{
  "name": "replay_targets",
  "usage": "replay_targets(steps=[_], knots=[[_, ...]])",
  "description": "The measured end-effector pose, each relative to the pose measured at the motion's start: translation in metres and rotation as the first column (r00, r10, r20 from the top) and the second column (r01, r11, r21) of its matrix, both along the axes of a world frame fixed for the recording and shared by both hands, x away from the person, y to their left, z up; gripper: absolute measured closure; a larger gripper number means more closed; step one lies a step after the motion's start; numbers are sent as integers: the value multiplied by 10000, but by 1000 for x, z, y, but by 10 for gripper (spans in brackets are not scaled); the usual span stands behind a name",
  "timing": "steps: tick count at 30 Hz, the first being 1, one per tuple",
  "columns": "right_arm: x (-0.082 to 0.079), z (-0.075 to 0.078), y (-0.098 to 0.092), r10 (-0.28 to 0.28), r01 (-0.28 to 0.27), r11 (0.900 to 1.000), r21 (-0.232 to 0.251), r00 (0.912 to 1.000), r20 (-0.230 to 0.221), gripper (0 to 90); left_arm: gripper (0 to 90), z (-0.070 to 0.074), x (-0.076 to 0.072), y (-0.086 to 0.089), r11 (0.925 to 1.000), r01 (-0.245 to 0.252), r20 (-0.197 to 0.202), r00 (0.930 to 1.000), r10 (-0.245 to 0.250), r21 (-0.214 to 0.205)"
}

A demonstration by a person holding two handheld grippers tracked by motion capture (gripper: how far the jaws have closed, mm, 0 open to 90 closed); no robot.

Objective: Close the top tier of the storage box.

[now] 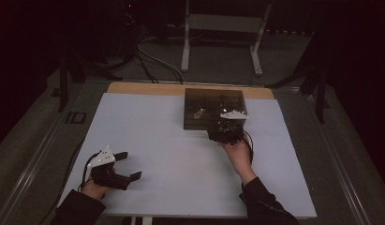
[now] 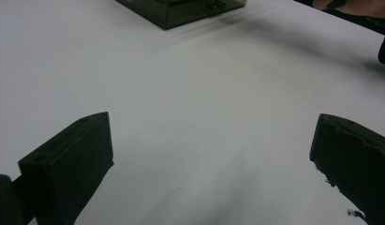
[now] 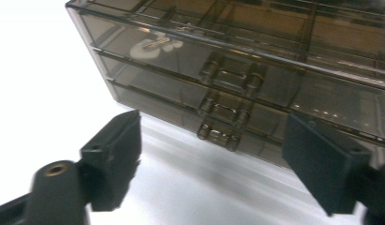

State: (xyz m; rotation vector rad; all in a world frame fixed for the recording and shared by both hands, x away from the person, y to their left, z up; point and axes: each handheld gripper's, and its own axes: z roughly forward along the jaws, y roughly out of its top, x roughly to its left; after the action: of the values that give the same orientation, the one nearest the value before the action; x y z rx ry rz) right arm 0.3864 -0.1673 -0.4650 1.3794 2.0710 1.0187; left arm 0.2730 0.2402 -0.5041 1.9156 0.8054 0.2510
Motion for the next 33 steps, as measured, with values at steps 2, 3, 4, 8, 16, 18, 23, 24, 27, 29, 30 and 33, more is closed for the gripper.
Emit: replay_targets(steps=[2,3,4,8,16,18,23,24,27,29,30,33], knots=[[0,0,2,32,-32,10000,-53,10000,30,93,10,0,0,0,10000,-2,3,10000,2,-2],[0,0,3,18,-18,10000,-73,10000,18,57,10,0,0,0,10000,-4,-6,10000,4,-15],[0,0,3,18,-18,10000,-73,10000,18,57,10,0,0,0,10000,-4,-6,10000,4,-15],[-1,-1,6,352,-351,9994,51,9992,-168,0,10,0,0,0,10000,4,-3,10000,-4,-34],[-2,1,11,805,-804,9967,56,9966,-157,0,10,0,0,1,10000,-3,-22,10000,3,-60],[-2,1,11,1033,-1036,9945,-153,9944,-221,0,10,1,0,1,10000,-12,2,10000,12,-61],[-3,5,11,1281,-1282,9917,-97,9917,-132,0,10,0,0,1,10000,-17,-3,10000,17,-56],[-2,7,11,1431,-1431,9897,-36,9896,-153,0,10,0,0,1,10000,-14,-2,10000,14,-29],[-2,9,10,1693,-1693,9856,33,9854,-185,0,10,0,-1,1,10000,-60,-9,10000,60,-7],[-3,10,10,1802,-1800,9836,102,9833,-251,0,10,1,-1,2,10000,-71,7,10000,71,-25],[-3,11,10,1904,-1900,9817,159,9813,-270,0,10,1,-1,2,10000,-76,16,10000,76,-48],[-6,12,11,2173,-2168,9760,201,9757,-280,0,10,0,-1,2,10000,-37,14,10000,37,12]])
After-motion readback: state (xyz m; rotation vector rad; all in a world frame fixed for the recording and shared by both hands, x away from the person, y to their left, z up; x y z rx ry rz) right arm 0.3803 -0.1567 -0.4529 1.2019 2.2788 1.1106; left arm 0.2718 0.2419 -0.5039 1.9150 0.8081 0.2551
